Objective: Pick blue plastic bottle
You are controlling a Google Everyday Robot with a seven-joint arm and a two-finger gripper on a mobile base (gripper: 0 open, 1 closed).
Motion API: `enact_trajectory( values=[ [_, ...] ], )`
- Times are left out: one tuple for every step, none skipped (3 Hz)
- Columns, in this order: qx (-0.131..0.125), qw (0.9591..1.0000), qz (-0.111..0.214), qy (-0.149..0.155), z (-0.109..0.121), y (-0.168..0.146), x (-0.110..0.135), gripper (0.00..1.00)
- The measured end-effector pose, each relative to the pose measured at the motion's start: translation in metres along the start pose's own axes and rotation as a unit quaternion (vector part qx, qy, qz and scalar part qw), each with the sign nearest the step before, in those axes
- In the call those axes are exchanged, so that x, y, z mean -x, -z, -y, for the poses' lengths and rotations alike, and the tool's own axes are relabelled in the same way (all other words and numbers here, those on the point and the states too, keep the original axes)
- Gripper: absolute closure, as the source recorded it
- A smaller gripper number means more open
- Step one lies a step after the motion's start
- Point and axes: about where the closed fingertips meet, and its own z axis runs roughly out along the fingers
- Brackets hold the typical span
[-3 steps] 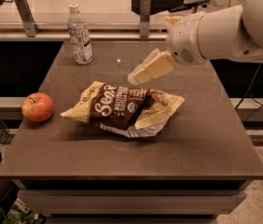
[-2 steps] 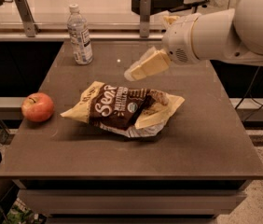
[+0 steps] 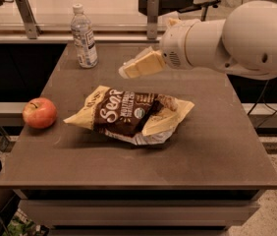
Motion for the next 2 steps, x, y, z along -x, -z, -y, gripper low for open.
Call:
enact_trajectory(
  values=[
    [-0.019,0.9993,0.011,-0.031,0.006,-0.015,0.004,0.0],
    [-0.019,0.9979,0.022,-0.059,0.008,-0.036,0.008,0.0]
  ],
)
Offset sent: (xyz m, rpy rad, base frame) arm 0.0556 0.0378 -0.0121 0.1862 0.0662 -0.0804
